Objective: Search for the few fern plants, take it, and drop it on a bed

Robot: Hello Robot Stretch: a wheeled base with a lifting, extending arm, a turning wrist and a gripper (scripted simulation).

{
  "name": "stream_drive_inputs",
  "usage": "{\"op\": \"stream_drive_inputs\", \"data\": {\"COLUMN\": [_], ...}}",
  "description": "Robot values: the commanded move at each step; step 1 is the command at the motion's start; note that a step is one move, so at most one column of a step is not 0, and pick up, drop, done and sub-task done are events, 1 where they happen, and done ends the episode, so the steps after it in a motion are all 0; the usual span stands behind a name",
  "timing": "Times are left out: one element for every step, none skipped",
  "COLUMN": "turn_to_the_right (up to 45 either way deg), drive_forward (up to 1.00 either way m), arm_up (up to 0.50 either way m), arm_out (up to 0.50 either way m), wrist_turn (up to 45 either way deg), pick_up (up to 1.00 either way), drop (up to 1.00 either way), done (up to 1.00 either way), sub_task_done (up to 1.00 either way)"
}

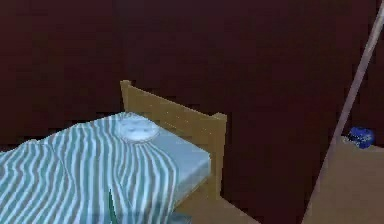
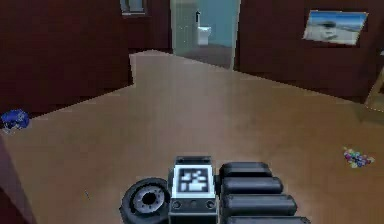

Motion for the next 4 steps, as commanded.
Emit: {"op": "stream_drive_inputs", "data": {"turn_to_the_right": [-45.0, -45.0, -42.0, 45.0], "drive_forward": [0.0, 0.0, 0.0, 0.0], "arm_up": [0.0, 0.0, 0.0, 0.0], "arm_out": [0.0, 0.0, 0.0, 0.0], "wrist_turn": [0.0, 0.0, 0.0, 0.0], "pick_up": [0.0, 0.0, 0.0, 0.0], "drop": [0.0, 0.0, 0.0, 0.0], "done": [0.0, 0.0, 0.0, 0.0], "sub_task_done": [0.0, 0.0, 0.0, 0.0]}}
